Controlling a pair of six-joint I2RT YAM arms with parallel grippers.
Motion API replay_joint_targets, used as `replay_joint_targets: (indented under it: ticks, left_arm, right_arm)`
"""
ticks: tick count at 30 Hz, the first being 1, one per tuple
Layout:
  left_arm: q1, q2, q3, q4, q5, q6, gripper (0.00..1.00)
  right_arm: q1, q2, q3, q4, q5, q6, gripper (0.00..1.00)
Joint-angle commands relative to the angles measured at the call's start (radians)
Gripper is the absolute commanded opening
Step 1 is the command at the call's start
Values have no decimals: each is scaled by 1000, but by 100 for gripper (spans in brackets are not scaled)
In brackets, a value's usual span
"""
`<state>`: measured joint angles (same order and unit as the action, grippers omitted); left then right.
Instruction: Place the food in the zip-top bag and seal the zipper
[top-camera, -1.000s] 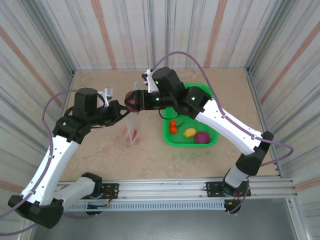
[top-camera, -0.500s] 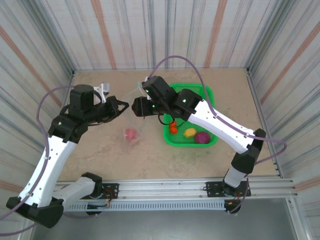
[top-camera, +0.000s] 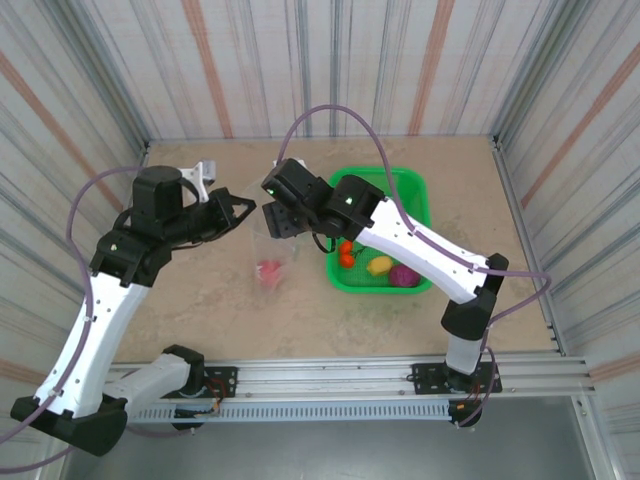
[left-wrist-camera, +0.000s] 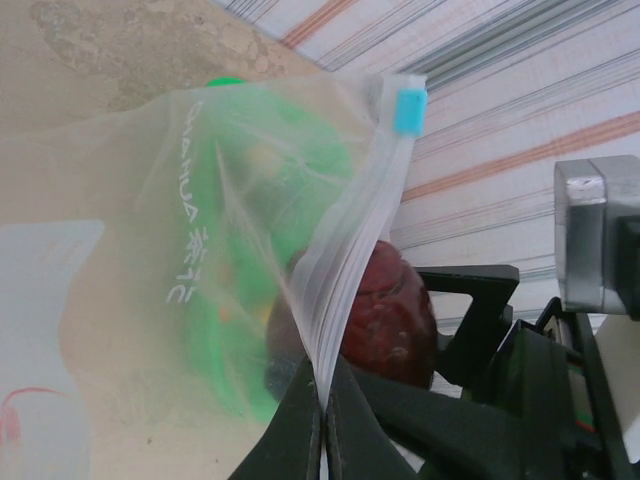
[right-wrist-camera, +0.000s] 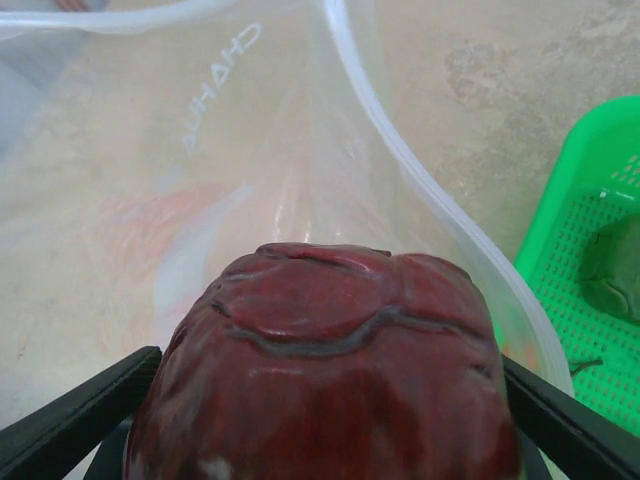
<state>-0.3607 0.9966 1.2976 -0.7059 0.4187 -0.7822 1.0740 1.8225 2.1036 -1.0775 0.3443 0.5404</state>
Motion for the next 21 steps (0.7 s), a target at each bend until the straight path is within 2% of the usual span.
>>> replay_joint_targets:
  ticks: [1,14,18,21]
  left_arm:
    - [-4,-8,-28,18,8,-4,0]
    - [-4,-10,-50,34,5,-6,0]
    - [0,-22,-67,33,-2,-8,0]
    - [12,-28,-76,34,6,-9,0]
  right_arm:
    - [9,8,21,-36,23,-28,88]
    - [7,-22,14,-10,-24,-49,90]
    - [-12,-120,-94,98,-126,-43,87]
    - [-49,-204,-209,220,-291,-4,83]
